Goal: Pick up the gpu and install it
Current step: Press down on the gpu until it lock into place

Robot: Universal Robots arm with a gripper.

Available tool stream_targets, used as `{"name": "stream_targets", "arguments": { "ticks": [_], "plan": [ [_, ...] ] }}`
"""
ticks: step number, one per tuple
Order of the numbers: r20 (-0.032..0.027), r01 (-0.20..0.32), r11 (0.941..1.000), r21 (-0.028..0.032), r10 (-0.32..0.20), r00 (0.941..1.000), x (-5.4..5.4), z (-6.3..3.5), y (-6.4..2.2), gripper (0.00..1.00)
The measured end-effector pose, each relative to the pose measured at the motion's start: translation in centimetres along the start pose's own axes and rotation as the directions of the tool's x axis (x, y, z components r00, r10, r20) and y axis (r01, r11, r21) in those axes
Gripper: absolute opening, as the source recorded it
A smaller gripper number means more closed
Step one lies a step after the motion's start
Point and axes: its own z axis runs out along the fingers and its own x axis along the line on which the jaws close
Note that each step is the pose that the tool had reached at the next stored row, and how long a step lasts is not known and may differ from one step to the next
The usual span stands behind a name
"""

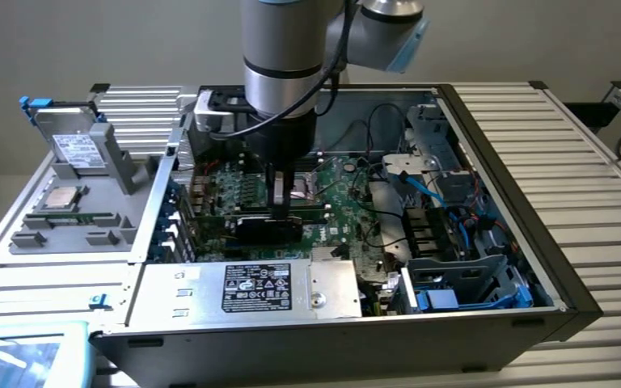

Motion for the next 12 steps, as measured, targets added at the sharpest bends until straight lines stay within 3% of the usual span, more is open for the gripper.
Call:
{"name": "stream_targets", "arguments": {
  "ticks": [6, 8, 12],
  "plan": [
    [0.0002, 0.000, 1.0000, -0.0001, 0.000, 1.0000, 0.0, 0.45, -0.02, 0.12],
    [0.0004, 0.000, 1.0000, -0.0071, 0.000, 1.0000, 0.0, -0.85, 0.04, 0.12],
    [-0.0004, 0.000, 0.9998, -0.0204, 0.000, 1.0000, 0.0, -2.10, 0.09, 0.12]
  ]
}}
